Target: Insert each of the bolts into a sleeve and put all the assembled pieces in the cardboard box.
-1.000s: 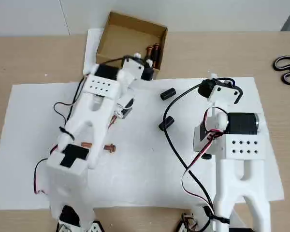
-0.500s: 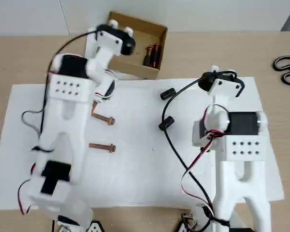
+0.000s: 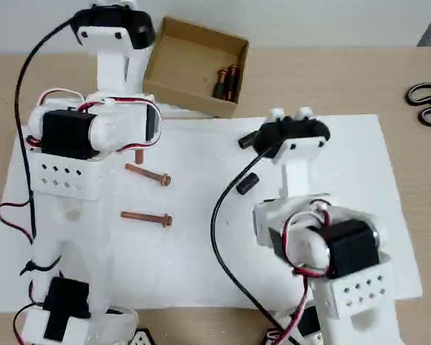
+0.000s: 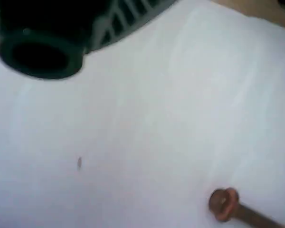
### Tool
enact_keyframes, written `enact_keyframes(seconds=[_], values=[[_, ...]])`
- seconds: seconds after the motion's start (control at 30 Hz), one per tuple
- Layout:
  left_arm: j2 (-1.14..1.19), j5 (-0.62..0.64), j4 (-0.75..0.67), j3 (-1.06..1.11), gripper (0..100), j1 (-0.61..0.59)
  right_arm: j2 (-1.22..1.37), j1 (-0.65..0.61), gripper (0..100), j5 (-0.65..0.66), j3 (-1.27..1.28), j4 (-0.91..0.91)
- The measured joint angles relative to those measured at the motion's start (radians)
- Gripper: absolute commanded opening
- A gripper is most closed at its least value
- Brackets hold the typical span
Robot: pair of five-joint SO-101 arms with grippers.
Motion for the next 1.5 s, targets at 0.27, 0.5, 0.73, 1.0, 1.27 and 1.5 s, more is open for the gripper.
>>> enact_keyframes(seconds=[0.27, 0.5, 0.73, 1.0, 1.27, 1.5], values=[[-0.13, 0.08, 0.0, 0.0, 1, 0.049, -0.209, -0.158, 0.4, 0.0, 0.107, -0.048], [-0.183, 0.238, 0.0, 0.0, 1, 0.064, -0.4, -0.184, 0.4, 0.0, 0.25, -0.189], [-0.183, 0.377, 0.0, 0.0, 1, 0.132, -0.463, -0.187, 0.4, 0.0, 0.318, -0.302], [-0.184, 0.47, 0.0, 0.002, 1, 0.255, -0.459, -0.305, 0.4, 0.0, 0.35, -0.391], [-0.184, 0.446, -0.012, 0.068, 1, 0.265, -0.46, -0.324, 0.4, 0.0, 0.353, -0.391], [-0.184, 0.446, -0.031, 0.072, 1, 0.318, -0.462, -0.365, 0.4, 0.0, 0.353, -0.416]])
